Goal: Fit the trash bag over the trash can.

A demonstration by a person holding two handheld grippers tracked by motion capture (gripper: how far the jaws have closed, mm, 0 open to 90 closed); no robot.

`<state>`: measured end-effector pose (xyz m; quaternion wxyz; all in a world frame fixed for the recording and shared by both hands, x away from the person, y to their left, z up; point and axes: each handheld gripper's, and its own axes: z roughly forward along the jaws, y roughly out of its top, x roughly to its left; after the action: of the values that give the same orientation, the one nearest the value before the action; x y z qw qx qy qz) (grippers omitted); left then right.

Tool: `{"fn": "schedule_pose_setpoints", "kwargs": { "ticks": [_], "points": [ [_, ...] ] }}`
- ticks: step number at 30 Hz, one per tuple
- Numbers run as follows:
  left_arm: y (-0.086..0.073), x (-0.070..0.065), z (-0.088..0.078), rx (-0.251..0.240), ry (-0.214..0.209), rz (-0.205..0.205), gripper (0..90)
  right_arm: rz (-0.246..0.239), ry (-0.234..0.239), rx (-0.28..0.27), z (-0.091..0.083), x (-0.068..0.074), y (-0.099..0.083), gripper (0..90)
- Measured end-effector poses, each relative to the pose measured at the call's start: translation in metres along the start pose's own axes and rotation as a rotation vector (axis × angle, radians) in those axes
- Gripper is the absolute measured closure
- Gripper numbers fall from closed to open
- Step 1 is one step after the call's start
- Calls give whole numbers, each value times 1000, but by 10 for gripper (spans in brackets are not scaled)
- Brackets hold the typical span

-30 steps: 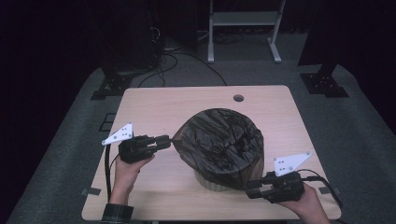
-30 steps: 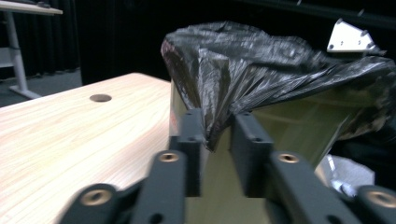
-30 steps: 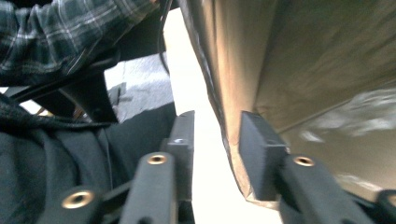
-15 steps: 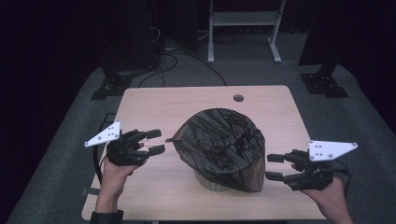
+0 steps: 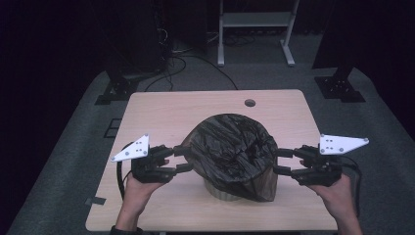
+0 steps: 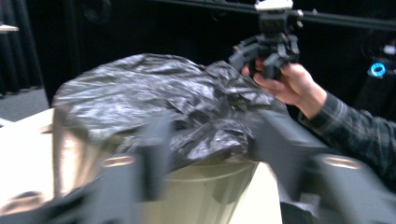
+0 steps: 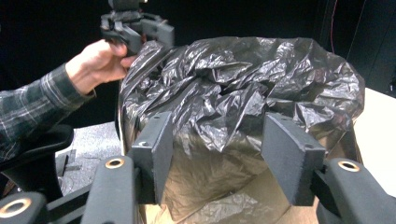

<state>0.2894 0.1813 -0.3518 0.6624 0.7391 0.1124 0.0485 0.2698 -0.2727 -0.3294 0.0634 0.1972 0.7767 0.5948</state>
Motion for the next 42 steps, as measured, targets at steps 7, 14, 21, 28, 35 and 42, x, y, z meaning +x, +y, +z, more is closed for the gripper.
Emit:
{"fn": "schedule_pose_setpoints", "kwargs": {
  "ticks": [7,14,21,28,35,42],
  "points": [
    [-11,-2,-3,65,-22,-13,897,3,-12,-21,-4,-1,1,439],
    [-40,16,-22,129,81,-89,896,13,-32,-12,-5,-5,-3,441],
    [-54,32,-40,195,251,-106,897,11,-40,15,2,-6,-6,440],
    [-60,41,-61,113,323,-163,714,14,-45,26,3,-8,-8,439],
    [-27,30,-58,-12,189,-108,425,-5,-66,56,3,-13,-10,413],
    [-17,29,-34,23,111,-61,272,-9,-46,69,6,-30,-20,361]
  ]
}}
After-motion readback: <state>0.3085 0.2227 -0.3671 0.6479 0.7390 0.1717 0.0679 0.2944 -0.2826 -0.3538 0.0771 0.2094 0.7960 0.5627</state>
